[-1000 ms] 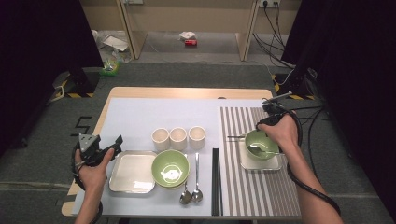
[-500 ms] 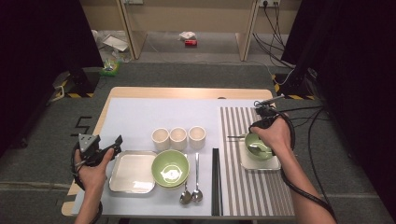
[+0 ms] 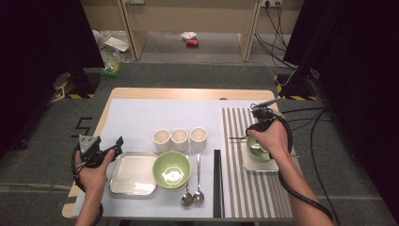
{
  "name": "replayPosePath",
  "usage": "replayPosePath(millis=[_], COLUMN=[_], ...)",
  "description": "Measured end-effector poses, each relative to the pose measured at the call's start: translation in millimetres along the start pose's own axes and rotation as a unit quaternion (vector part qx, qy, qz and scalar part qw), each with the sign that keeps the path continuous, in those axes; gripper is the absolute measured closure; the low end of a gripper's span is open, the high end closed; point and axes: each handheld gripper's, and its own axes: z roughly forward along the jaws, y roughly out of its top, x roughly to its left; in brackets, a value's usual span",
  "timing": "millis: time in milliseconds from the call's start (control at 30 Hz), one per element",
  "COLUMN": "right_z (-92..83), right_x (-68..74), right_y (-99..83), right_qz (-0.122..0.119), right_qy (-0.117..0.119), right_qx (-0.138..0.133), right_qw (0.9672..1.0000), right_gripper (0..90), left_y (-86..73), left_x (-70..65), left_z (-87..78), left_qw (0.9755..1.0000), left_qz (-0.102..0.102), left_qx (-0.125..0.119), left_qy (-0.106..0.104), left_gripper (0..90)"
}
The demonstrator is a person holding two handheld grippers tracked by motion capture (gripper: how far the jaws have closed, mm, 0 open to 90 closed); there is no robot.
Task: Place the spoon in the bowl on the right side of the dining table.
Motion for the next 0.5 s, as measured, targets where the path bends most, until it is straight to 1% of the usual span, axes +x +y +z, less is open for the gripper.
replayPosePath(millis=[67,100,233,500], right_z=[-0.3,-0.8,-1.5,0.4], right_x=[2.0,3.5,7.9,14.7], right_y=[-0.7,-1.0,-1.4,-2.9], right_qz=[-0.002,0.003,-0.003,-0.006], right_qy=[0.003,0.003,0.008,0.01], right_qx=[-0.001,0.0,-0.002,0.002], right_qw=[1.0,1.0,1.0,0.9999], right_gripper=[67.4,67.4,67.4,67.5], left_y=[0.3,0.3,0.3,0.6], left_x=[-0.4,-0.4,-0.2,0.5], left_z=[0.0,0.0,-0.2,-0.8], left_qw=[1.0,1.0,1.0,1.0], left_qz=[-0.001,-0.001,-0.002,-0.002], left_qx=[-0.002,-0.002,-0.002,-0.002], left_qy=[0.0,0.0,0.0,0.001], left_gripper=[12.3,12.3,12.3,12.3])
